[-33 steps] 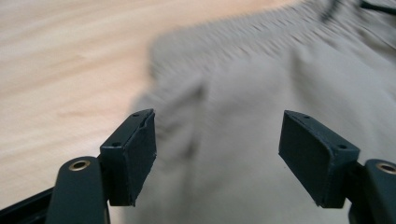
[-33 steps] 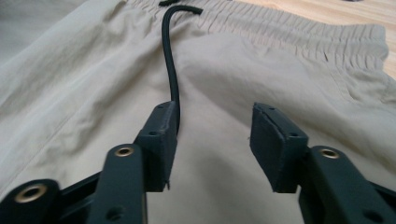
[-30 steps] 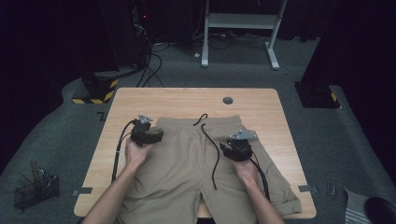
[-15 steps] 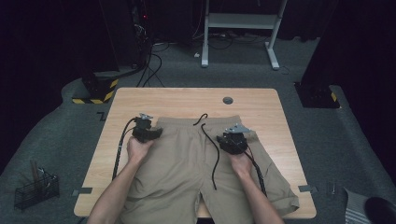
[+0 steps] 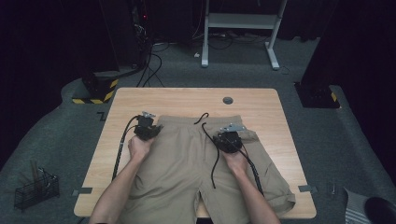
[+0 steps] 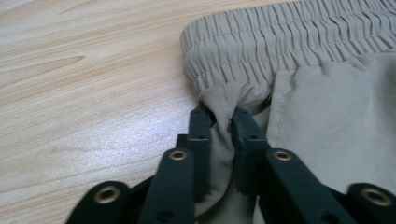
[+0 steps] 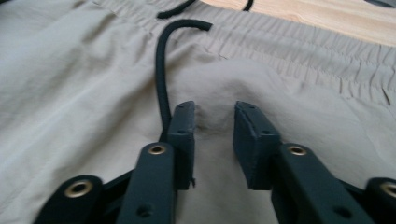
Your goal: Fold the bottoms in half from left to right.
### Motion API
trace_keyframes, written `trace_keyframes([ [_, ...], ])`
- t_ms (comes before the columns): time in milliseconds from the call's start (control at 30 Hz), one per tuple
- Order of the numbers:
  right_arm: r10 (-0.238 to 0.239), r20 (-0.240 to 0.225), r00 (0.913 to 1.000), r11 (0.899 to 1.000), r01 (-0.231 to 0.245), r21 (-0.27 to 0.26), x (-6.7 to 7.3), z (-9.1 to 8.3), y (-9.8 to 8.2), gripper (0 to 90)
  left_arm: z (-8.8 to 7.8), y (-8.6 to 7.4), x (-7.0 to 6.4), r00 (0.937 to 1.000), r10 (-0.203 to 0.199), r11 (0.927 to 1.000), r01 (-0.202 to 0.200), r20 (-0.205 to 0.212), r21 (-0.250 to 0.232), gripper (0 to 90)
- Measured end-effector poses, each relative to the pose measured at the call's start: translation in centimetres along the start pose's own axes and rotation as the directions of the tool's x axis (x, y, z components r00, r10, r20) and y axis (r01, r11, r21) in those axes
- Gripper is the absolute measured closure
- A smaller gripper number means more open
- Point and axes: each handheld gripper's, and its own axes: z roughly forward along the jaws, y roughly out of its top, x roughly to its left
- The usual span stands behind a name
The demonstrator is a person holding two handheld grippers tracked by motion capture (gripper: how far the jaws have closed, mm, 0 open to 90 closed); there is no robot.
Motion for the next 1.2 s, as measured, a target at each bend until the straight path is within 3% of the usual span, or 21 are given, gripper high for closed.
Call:
trace_keyframes([
  [133, -0.003, 0.006, 1.0, 1.0, 0.003, 0.003, -0.1, 0.1, 0.0, 69.3, -0.2, 0.0, -0.1, 0.9999, 0.01, 0.9999, -0.01, 0.008, 0.0, 87.0],
  [400, 0.0, 0.012, 0.9999, 1.0, 0.0, 0.027, -0.1, 0.3, 0.0, 69.5, -1.7, 0.5, -0.4, 0.9993, 0.013, 0.9985, -0.011, 0.036, -0.054, 88.2],
  [600, -0.022, 0.024, 0.9995, 0.999, 0.021, 0.039, 0.1, 0.4, 0.0, 68.2, -3.1, 1.0, -0.8, 0.9959, -0.018, 0.9947, 0.027, 0.089, -0.099, 88.4],
  [833, -0.022, 0.03, 0.9993, 0.999, 0.021, 0.04, 0.2, 0.4, 0.0, 64.5, -4.6, 1.4, -1.3, 0.9923, 0.002, 0.9901, 0.016, 0.124, -0.14, 88.5],
  [1000, -0.012, 0.011, 0.9999, 1.0, 0.012, 0.022, 0.6, -0.3, -0.1, 63.8, -5.3, 1.9, -1.8, 0.9905, 0.02, 0.9889, 0.0, 0.136, -0.148, 88.5],
  [1200, -0.051, -0.026, 0.9983, 0.999, 0.051, -0.001, 1.8, -1.1, 0.0, 62.0, -6.2, 3.5, -2.7, 0.9861, 0.046, 0.9827, -0.016, 0.159, -0.184, 88.6],
])
